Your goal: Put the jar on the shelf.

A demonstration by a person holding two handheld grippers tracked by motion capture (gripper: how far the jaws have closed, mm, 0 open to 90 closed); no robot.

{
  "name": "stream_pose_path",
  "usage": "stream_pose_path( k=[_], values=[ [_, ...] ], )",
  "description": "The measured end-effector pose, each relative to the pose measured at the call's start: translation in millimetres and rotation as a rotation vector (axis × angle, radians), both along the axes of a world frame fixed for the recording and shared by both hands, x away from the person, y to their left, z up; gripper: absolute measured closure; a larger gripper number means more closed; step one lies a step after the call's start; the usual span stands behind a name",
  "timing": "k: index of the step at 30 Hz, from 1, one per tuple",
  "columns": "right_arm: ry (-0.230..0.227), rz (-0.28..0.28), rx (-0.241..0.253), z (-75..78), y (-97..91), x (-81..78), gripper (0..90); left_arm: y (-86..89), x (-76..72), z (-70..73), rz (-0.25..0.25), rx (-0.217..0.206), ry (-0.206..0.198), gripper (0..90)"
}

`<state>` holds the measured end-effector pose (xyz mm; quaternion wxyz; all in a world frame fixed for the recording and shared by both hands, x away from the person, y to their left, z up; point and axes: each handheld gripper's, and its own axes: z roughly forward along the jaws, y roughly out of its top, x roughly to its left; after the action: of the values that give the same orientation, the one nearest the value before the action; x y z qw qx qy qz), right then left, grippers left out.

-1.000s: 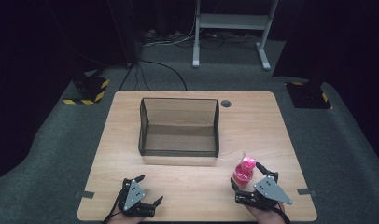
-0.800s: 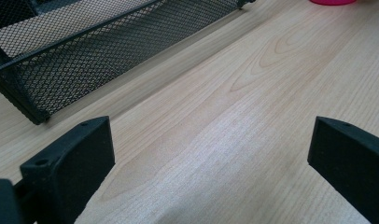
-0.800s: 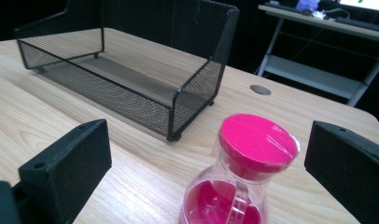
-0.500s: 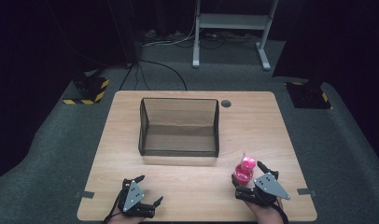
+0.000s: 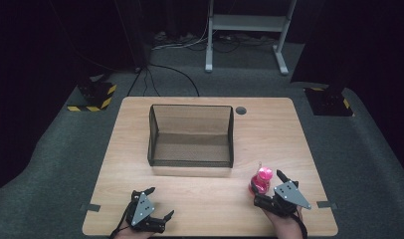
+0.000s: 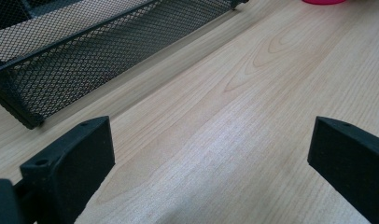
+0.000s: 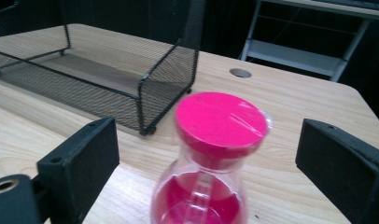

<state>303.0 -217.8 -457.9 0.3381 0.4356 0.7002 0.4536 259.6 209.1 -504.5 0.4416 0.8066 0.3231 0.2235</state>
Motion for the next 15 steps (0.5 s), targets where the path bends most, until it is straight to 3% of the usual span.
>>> stream_pose_path(
  k=[15],
  values=[
    [0.022, 0.036, 0.025, -1.2, -9.1, 8.1, 32.1, -0.5, 1.0, 0.0, -0.006, 0.008, 0.008, 1.0]
  ],
)
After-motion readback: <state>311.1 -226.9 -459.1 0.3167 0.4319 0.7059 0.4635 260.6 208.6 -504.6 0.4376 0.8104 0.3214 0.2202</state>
